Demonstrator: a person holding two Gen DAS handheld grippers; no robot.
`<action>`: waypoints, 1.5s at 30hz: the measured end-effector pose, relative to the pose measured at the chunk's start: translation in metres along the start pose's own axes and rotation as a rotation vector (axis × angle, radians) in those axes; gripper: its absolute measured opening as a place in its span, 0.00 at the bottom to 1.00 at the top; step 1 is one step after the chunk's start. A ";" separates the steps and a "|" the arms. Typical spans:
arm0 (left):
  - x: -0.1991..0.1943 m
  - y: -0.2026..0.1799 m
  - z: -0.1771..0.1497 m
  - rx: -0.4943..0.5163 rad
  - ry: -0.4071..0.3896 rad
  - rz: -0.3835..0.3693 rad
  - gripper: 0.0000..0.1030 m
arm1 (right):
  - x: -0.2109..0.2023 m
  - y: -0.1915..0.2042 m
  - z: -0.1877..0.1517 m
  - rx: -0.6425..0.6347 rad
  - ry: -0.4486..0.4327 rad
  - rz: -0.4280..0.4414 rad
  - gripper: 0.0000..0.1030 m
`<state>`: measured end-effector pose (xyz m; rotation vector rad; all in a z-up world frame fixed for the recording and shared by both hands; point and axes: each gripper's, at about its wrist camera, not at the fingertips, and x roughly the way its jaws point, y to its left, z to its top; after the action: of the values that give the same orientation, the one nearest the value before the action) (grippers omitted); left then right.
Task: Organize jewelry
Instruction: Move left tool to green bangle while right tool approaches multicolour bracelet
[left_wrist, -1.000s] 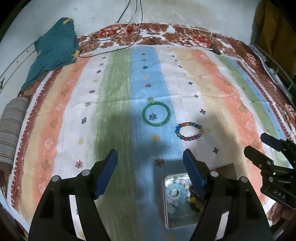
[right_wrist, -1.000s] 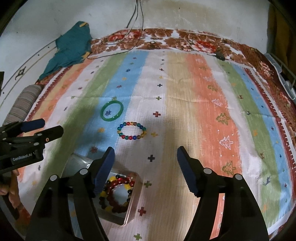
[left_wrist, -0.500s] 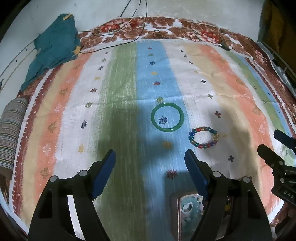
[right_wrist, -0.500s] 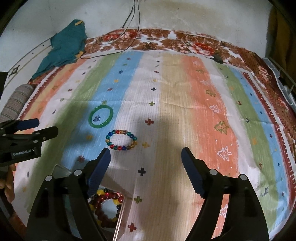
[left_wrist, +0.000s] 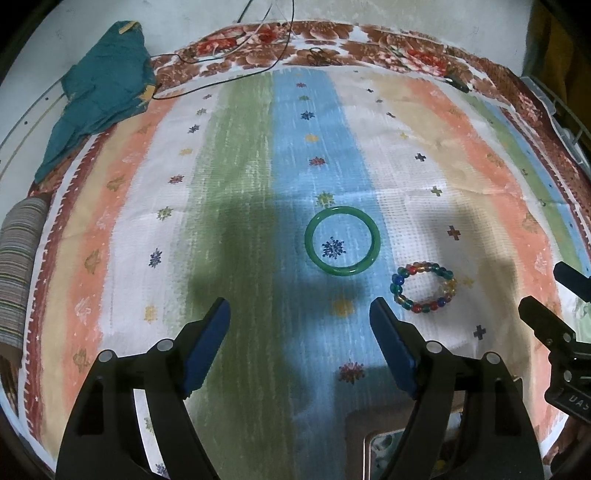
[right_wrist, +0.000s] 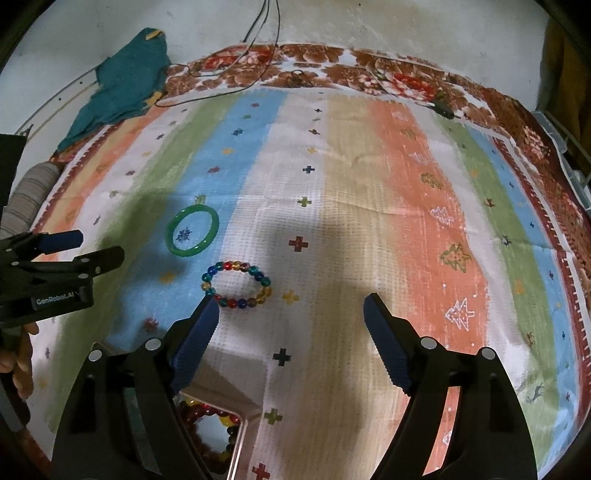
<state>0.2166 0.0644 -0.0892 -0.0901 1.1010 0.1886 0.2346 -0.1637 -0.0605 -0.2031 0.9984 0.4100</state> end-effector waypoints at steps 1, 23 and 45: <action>0.002 -0.001 0.001 -0.001 0.004 -0.003 0.75 | 0.001 0.000 0.001 0.000 0.001 0.000 0.78; 0.040 -0.005 0.019 0.012 0.060 -0.013 0.75 | 0.039 0.005 0.010 -0.021 0.089 0.036 0.78; 0.084 -0.001 0.041 -0.002 0.098 -0.005 0.75 | 0.092 0.010 0.012 -0.049 0.190 0.022 0.78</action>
<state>0.2899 0.0788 -0.1452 -0.1048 1.1977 0.1830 0.2835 -0.1281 -0.1317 -0.2795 1.1788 0.4414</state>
